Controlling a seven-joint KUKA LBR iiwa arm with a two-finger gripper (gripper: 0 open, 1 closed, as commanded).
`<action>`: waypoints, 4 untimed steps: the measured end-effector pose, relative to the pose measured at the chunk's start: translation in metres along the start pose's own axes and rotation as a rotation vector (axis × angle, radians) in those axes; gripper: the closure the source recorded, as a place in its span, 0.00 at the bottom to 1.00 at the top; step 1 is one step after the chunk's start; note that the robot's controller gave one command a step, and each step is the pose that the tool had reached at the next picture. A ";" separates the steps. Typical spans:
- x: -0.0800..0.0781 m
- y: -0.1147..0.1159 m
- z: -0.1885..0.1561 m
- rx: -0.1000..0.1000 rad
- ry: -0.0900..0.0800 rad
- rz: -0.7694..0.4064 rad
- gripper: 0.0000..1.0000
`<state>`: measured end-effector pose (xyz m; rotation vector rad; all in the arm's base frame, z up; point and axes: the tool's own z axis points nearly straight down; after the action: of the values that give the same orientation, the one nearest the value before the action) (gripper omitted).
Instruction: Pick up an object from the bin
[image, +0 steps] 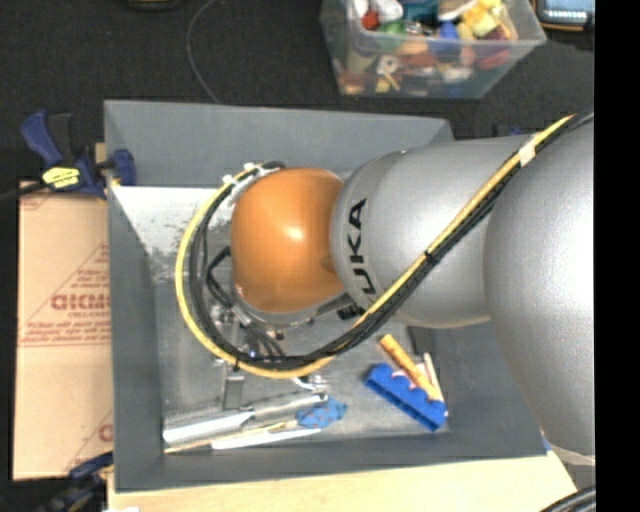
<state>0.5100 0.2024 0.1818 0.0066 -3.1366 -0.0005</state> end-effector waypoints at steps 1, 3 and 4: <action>-0.002 -0.001 -0.004 -0.002 -0.007 0.005 0.00; 0.034 -0.013 0.037 -0.001 -0.015 -0.360 0.00; 0.025 -0.070 0.082 0.000 -0.011 -0.444 0.00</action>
Offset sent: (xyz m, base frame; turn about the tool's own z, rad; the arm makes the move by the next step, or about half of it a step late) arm -0.0388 -0.0115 -0.1118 -0.3870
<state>0.4853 0.1323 0.0998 0.6993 -3.0695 -0.0017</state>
